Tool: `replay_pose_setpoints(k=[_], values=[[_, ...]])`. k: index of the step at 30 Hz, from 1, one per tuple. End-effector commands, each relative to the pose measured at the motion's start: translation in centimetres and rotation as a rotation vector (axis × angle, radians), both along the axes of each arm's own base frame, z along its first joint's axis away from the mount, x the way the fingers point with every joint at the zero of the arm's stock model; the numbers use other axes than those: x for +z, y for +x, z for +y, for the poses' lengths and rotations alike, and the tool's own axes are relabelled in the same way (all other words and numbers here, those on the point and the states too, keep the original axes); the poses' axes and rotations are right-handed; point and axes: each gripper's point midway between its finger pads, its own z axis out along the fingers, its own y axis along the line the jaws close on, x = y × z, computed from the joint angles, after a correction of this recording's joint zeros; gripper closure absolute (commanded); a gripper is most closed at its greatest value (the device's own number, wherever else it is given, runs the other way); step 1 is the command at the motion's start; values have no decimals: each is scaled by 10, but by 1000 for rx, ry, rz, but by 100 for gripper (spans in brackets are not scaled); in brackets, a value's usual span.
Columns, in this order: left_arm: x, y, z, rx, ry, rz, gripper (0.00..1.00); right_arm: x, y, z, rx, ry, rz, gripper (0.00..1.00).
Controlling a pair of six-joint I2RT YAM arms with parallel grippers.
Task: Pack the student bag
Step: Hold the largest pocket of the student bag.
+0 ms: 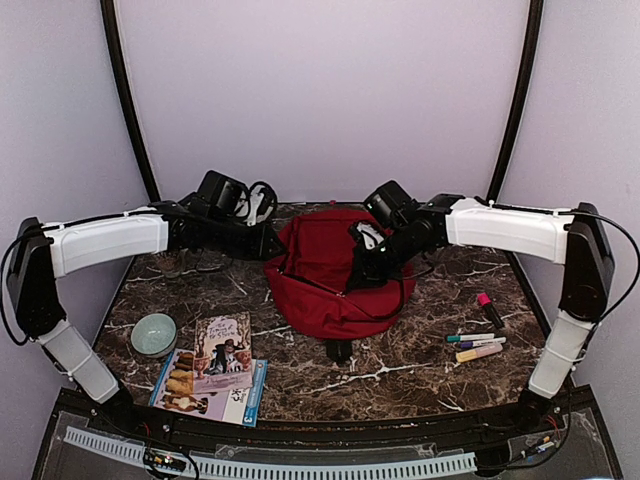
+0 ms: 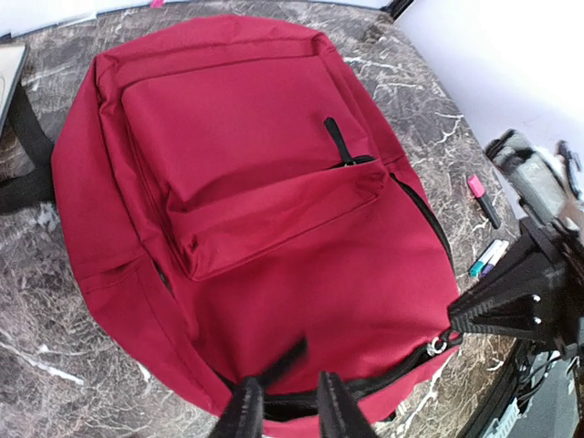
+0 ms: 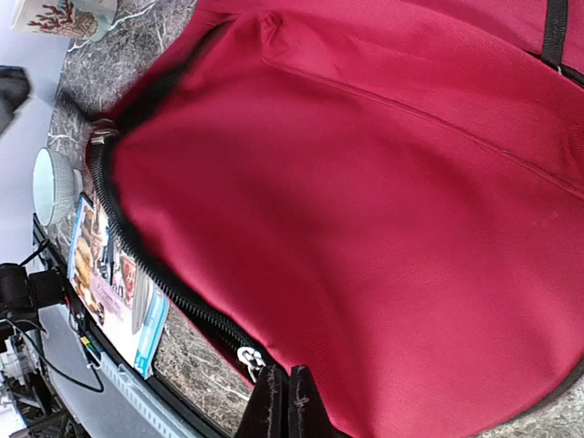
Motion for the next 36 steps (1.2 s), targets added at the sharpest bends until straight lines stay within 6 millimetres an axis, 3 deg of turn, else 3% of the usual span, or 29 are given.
replay_pose_setpoints(k=[1,5,9,11,17,22,27,28,36], values=[[38,-8,8,-65,-14,-155,73,15,10,-6,-28,-8,-100,100],[54,-15,15,-88,17,-182,66,14,6,-11,21,-42,-119,100],[68,-30,12,-173,13,-177,41,8,0,-18,57,-72,-125,100],[69,-36,12,-203,22,-161,35,6,-4,-20,72,-84,-116,100],[81,-57,-7,-289,-10,-223,33,8,-8,-19,115,-58,-144,100],[58,-76,-40,-425,72,-275,32,6,-12,-28,123,-57,-186,100],[59,-91,-77,-538,-3,-330,33,5,-17,-36,143,-86,-192,100],[60,-93,-83,-563,-7,-351,34,17,-18,-37,145,-63,-218,100],[33,-103,-110,-755,-7,-306,43,12,-16,-41,150,-96,-211,100]])
